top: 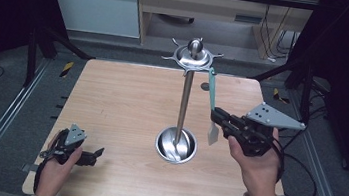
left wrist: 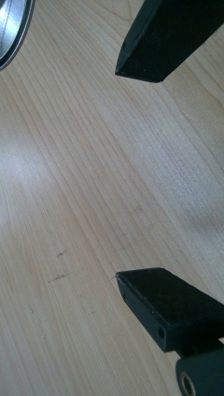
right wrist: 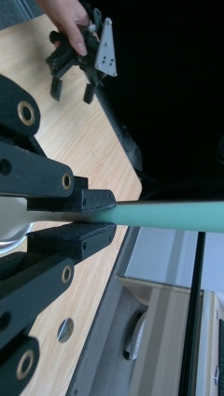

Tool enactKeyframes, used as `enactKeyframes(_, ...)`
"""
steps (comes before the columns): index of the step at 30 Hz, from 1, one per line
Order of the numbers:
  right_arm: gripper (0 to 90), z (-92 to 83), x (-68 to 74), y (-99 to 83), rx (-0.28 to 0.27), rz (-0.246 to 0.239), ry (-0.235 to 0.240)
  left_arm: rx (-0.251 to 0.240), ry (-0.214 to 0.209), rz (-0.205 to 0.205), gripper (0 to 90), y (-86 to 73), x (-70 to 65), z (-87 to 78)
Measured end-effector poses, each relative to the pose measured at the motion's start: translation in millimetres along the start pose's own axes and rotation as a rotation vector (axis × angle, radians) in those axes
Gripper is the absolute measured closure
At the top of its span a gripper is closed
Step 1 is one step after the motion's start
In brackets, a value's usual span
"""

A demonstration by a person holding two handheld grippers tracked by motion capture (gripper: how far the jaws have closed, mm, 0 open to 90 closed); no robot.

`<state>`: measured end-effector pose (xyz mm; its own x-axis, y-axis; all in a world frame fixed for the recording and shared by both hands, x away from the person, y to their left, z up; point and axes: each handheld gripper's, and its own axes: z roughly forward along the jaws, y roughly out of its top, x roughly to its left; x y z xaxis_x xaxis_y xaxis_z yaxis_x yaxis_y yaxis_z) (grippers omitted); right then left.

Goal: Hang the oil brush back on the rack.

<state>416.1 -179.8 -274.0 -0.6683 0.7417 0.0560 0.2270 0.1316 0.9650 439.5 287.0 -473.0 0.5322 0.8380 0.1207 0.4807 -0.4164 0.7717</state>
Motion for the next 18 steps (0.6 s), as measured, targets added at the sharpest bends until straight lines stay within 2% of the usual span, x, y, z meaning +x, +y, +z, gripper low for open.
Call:
enactKeyframes(10, 82.6, 10.4, 1.3, -3.9, -0.017, 0.014, 0.004, 0.0, -0.001, 0.001, 2.8, 0.1, -0.2, 0.1)
enactKeyframes(18, 82.6, 11.3, 2.1, -3.9, -0.016, 0.015, 0.005, 0.0, -0.002, 0.001, 2.8, 0.1, -0.3, 0.3)
